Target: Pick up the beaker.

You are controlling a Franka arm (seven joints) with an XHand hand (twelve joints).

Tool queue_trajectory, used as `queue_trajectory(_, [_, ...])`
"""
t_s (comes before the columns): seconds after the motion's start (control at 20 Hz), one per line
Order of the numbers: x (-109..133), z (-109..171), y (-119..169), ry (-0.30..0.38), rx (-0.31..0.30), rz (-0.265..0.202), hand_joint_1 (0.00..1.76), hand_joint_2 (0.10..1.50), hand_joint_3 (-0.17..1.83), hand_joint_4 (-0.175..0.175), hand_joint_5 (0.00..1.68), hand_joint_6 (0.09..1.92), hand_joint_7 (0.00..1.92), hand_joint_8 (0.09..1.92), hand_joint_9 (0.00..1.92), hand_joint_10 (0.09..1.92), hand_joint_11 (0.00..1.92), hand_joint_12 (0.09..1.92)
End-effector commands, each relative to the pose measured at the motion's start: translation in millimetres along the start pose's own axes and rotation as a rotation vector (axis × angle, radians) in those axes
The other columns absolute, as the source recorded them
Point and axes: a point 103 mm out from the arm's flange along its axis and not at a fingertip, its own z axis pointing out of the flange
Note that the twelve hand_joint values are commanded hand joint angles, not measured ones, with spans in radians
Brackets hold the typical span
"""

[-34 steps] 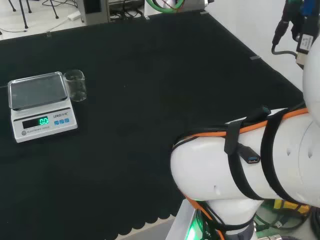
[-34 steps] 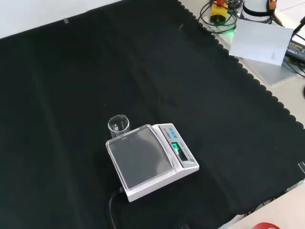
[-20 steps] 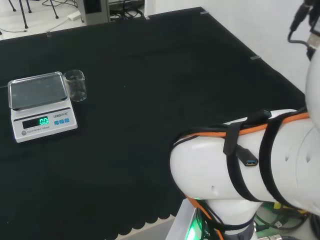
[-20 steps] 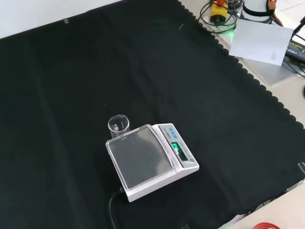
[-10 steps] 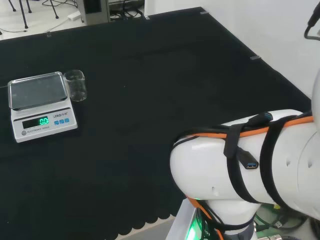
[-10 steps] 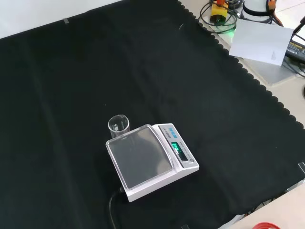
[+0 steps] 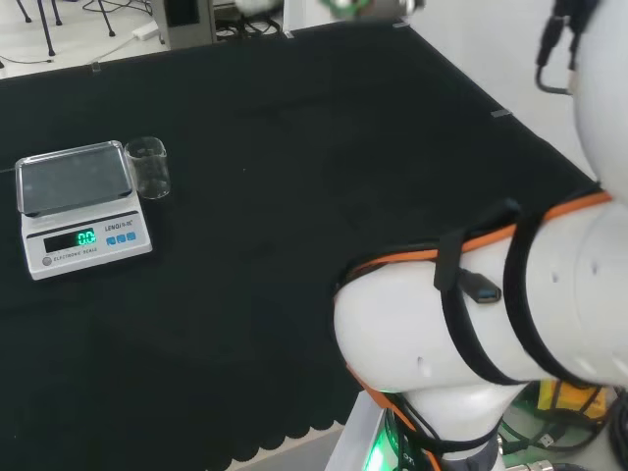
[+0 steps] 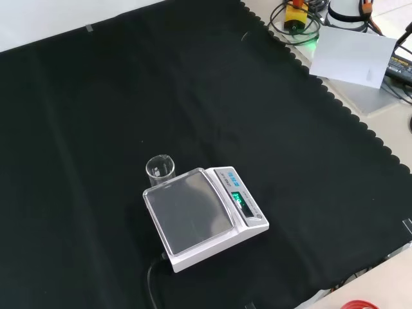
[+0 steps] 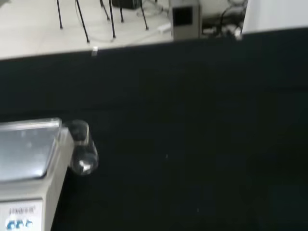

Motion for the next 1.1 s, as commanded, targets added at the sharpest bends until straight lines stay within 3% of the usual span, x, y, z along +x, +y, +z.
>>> queue_trajectory(0.05, [15,96,47,0.056,0.095,-0.051,0.57,0.68,0.15,0.017,0.24,0.09,0.31,0.69,0.33,0.8,0.0,1.52])
queue_trajectory(0.45, [52,148,89,0.017,0.067,-0.134,0.58,0.69,0.13,0.04,0.12,0.09,0.18,0.71,0.26,0.83,0.0,1.5])
queue_trajectory(0.85, [68,174,137,0.021,0.113,-0.206,0.58,0.7,0.12,0.037,0.13,0.09,0.16,0.72,0.24,0.84,0.0,1.47])
queue_trajectory(1.1, [93,189,158,0.023,0.13,-0.216,0.58,0.7,0.12,0.038,0.12,0.09,0.14,0.71,0.23,0.84,0.0,1.46])
